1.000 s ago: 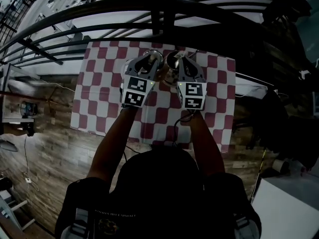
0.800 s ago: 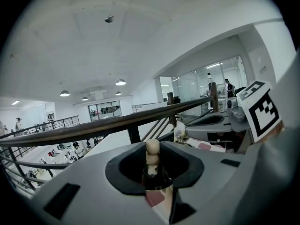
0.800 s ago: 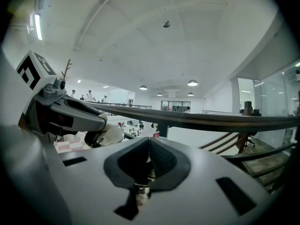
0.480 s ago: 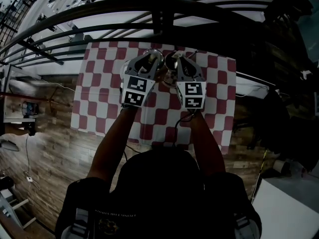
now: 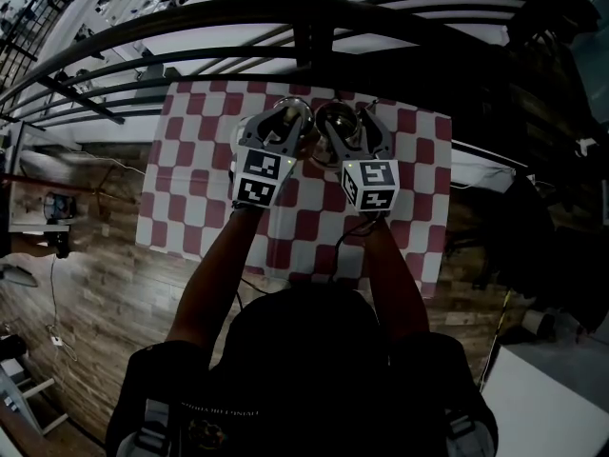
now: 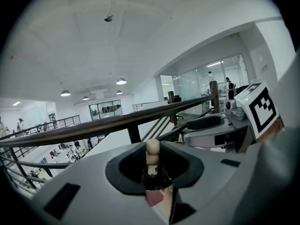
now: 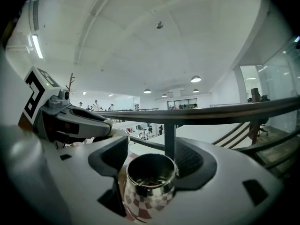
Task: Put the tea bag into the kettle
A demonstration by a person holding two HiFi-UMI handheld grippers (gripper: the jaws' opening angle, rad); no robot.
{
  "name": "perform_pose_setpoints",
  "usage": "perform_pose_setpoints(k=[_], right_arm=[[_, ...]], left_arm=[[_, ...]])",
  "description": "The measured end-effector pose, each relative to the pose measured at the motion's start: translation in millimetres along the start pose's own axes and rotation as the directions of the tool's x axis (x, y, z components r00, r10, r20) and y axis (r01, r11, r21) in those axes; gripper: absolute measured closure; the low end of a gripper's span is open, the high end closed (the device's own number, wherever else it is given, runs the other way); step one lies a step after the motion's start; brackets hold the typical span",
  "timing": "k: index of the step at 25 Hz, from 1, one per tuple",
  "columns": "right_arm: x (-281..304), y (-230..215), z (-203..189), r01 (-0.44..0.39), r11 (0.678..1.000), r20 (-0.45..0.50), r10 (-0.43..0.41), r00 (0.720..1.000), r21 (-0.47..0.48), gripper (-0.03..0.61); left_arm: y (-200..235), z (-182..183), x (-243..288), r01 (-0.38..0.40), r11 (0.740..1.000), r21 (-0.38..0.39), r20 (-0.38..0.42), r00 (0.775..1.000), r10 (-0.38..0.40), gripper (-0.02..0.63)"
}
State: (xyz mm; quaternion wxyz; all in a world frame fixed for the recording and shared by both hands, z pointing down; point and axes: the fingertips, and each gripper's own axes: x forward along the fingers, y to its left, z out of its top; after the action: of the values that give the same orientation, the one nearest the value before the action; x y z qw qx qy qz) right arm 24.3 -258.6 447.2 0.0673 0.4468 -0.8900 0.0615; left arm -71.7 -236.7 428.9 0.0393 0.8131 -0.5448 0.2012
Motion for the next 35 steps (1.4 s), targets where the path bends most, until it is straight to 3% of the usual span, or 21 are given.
perform_pose_setpoints(k=[15, 27, 35], right_arm=[[-27.1, -41.1, -12.9, 0.113, 0.993, -0.027, -0.112, 0.993, 0.030, 0.281], [-70.9, -84.1, -38.4, 0.234, 0.971, -0.075, -0.230, 0.970, 0.053, 0.282], [-85.0, -99.3, -50.3, 0.265, 0.961, -0.101, -0.257, 0.961, 0.074, 0.282]], left_arm=[[-25.1, 12.2, 19.1, 0.058, 0.998, 0.024, 0.006, 0.998, -0.058, 0.517], [-56.8, 7.4, 49.0, 0.140, 0.989, 0.040, -0.008, 0.990, -0.140, 0.517], [-66.8, 10.6, 61.6, 0.159, 0.987, 0.027, -0.008, 0.987, -0.159, 0.517]])
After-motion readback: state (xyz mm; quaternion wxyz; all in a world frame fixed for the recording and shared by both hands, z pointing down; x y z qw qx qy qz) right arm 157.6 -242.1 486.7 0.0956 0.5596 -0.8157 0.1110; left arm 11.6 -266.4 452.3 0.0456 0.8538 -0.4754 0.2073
